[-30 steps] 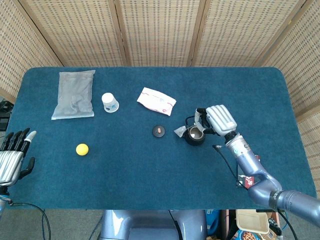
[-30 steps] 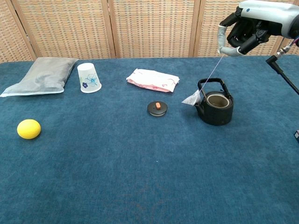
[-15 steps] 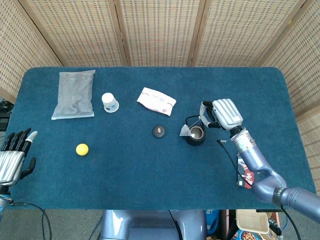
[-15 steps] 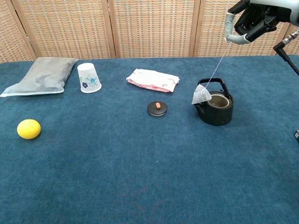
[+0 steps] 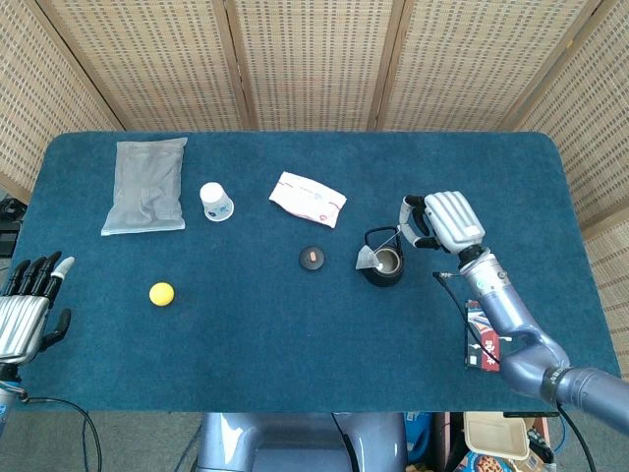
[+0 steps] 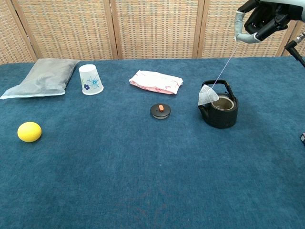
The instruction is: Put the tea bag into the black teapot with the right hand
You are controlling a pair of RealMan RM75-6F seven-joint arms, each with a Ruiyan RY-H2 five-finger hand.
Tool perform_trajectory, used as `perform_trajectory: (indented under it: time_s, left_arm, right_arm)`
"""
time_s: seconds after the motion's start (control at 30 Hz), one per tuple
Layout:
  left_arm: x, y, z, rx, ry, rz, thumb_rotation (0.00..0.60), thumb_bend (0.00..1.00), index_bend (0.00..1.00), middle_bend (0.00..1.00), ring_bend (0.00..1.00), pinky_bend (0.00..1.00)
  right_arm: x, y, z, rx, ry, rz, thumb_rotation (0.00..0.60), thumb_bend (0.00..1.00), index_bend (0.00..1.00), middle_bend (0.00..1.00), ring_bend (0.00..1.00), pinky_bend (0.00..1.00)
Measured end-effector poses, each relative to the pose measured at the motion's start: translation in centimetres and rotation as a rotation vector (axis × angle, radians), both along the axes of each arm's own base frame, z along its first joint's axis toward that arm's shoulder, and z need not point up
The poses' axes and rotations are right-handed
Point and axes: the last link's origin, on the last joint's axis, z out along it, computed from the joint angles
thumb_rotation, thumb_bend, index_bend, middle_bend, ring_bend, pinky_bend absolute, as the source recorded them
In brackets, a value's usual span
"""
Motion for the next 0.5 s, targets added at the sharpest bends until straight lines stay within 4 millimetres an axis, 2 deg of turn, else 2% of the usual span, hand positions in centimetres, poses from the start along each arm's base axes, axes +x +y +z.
perform_trajectory:
  time_s: [0.37,0.5]
  left_arm:
    - [0.2,0.0,0.0,0.001,0.002,-0.005,0.600,0.54,0.00,0.00,0.00,0.00]
    - [0.3,0.0,0.0,0.002,0.002,-0.005,0.600,0.54,0.00,0.00,0.00,0.00]
  right_arm:
    - [-0.7,0.0,1.4,-0.024,-0.013,-0.012,0.600,0.61,0.67,0.92,0.92,0.96]
    - [-0.9,0.2,1.3,-0.019,-0.007,-0.014,0.600,0.61,0.67,0.92,0.92,0.96]
